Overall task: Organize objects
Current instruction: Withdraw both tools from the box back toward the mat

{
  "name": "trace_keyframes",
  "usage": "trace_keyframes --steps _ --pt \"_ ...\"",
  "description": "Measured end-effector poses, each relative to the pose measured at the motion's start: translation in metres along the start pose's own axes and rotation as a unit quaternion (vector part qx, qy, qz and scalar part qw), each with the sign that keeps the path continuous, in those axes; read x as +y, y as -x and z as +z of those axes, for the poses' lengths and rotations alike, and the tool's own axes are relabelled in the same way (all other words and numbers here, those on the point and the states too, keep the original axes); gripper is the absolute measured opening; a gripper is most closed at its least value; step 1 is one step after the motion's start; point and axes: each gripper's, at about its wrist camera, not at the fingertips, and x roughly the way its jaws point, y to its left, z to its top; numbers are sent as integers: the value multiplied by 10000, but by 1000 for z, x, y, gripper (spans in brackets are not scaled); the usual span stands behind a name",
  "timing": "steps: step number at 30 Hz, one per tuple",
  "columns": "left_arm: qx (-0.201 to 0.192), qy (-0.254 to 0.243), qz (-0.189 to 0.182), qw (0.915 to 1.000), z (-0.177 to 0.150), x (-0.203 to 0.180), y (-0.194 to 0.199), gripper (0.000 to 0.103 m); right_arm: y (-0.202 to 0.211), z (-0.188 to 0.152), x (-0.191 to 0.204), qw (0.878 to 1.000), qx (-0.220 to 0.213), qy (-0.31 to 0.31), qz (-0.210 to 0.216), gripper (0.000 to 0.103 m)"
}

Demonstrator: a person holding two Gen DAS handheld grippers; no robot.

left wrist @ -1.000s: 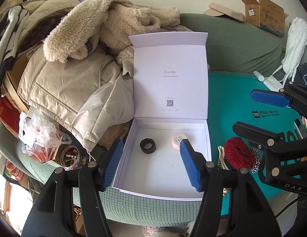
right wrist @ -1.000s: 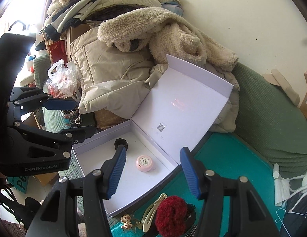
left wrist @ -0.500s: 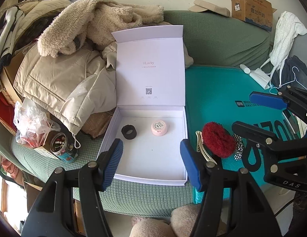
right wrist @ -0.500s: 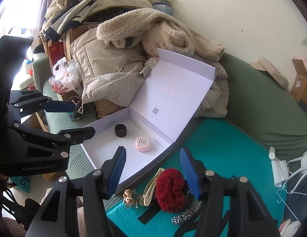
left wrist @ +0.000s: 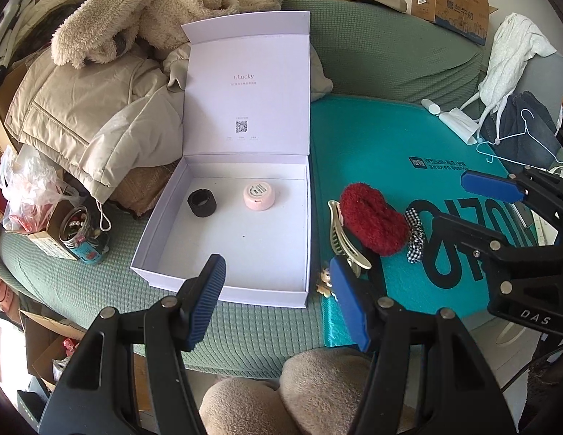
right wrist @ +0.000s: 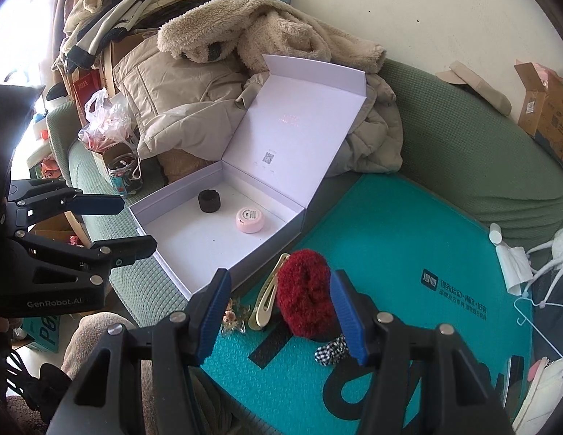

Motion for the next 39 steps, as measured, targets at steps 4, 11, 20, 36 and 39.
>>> trace_keyframes --steps 4,11,20,36,39 --pt "13 52 -134 9999 -13 -3 -3 58 0 -13 -3 9999 5 -102 -56 57" --pt "148 154 -448 9988 -37 -13 -21 58 -7 -36 -7 9996 136 -266 -27 57" --pt "345 162 -690 9969 -57 -28 -51 58 -23 -65 -16 9982 355 -490 48 57" --pt "582 250 -854 9943 -72 -50 -102 58 -51 -100 -39 9937 650 -906 94 57" --pt "622 254 -855 9941 -72 -55 -110 58 -56 -106 -44 9927 703 -979 99 57"
